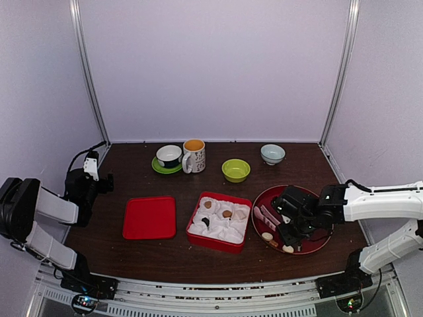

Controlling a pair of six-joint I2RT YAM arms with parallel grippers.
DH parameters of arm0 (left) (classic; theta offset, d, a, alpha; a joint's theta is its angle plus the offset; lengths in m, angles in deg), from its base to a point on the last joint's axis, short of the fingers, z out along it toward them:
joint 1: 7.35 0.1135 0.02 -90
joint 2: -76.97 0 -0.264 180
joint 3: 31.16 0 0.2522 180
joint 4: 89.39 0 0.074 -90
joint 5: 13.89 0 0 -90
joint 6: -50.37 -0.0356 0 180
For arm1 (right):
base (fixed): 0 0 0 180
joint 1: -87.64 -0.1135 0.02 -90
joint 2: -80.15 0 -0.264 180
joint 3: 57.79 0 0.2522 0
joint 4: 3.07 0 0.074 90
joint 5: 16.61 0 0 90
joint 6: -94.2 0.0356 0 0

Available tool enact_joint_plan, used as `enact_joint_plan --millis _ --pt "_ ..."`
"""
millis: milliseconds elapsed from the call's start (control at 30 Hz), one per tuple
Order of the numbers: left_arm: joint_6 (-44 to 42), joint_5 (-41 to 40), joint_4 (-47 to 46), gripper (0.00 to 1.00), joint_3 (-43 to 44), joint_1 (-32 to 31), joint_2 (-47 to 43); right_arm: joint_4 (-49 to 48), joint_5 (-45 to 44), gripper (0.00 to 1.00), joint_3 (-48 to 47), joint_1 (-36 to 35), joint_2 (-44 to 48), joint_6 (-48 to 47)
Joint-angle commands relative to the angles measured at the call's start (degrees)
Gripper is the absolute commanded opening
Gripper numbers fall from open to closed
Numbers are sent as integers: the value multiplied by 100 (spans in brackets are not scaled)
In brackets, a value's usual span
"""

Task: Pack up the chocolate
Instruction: Pick up the fake chocolate from the plate, then place the fake chocolate in the empty pocket of the box.

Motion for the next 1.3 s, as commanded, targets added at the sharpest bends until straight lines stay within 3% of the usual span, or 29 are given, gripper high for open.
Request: enact_joint_plan --millis 0,367,800,1267 --pt "21 49 -328 98 68 50 33 101 -231 23 -162 -3 295 92" --pt "21 45 -326 98 62 56 29 408 -216 22 -161 -3 889 143" --pt "21 45 -325 98 61 52 32 -250 461 22 -197 -298 1735 -351" --pt "26 45 -335 98 68 56 33 -796 650 21 -452 -712 1009 -598"
